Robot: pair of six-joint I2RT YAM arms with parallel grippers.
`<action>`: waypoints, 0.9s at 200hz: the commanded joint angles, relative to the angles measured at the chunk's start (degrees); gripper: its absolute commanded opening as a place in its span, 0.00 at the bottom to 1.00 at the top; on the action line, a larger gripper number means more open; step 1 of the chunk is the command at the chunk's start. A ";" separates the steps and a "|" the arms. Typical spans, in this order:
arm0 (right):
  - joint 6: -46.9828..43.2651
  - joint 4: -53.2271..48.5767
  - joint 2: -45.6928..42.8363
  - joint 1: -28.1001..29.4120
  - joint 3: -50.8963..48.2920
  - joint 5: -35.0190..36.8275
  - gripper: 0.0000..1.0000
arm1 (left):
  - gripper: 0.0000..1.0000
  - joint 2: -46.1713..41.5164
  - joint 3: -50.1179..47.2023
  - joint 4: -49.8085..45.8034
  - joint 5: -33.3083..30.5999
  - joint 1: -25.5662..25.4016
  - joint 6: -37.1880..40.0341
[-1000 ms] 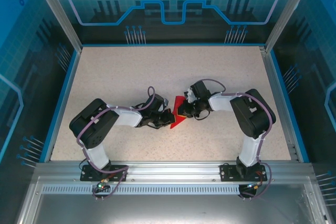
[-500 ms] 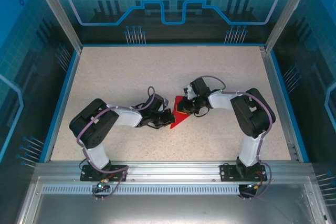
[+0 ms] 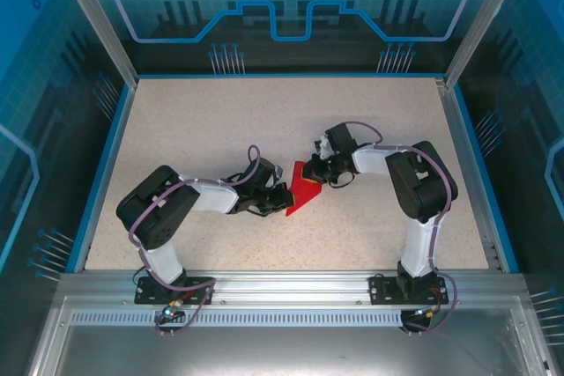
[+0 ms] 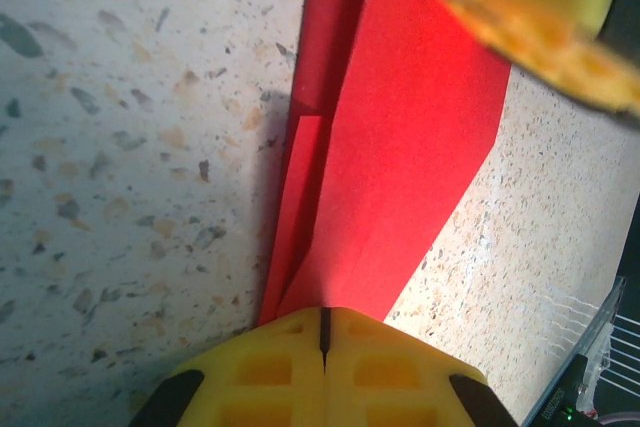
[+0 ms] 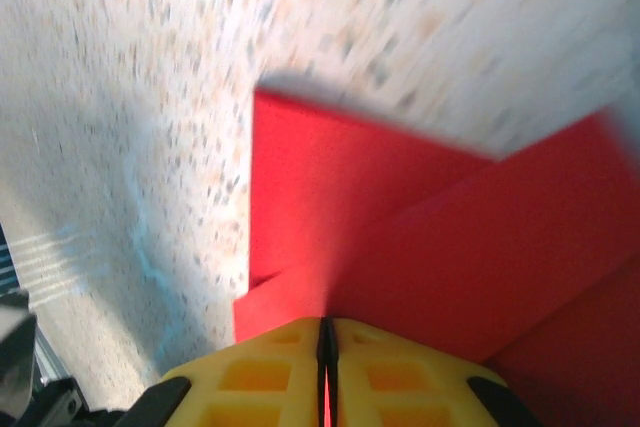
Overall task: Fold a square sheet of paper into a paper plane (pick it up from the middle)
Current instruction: Fourth fold the wing at the center of the table.
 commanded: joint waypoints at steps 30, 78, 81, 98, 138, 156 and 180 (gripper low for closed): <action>-0.88 0.15 4.38 -5.74 3.43 2.69 0.12 | 0.00 3.87 -3.84 -12.99 -3.04 0.09 1.30; -0.21 0.42 5.81 -8.09 4.42 3.08 0.12 | 0.00 3.76 -4.11 -12.97 -3.03 0.09 1.59; -0.24 0.42 5.75 -8.19 4.45 3.21 0.12 | 0.00 3.66 -4.17 -12.93 -3.11 0.08 1.50; -0.75 -1.00 5.54 -8.65 5.16 3.95 0.13 | 0.00 3.54 -4.45 -12.60 -3.12 0.11 1.35; -1.76 -3.61 5.20 -9.27 7.09 4.86 0.13 | 0.00 3.24 -4.44 -12.73 -3.03 0.11 1.51; -2.18 -4.35 4.51 -9.07 7.73 4.13 0.13 | 0.00 3.18 -4.39 -12.70 -2.99 0.12 1.47; -2.86 -5.55 1.82 -8.13 7.72 3.41 0.13 | 0.00 2.95 -4.25 -12.83 -3.03 0.08 1.38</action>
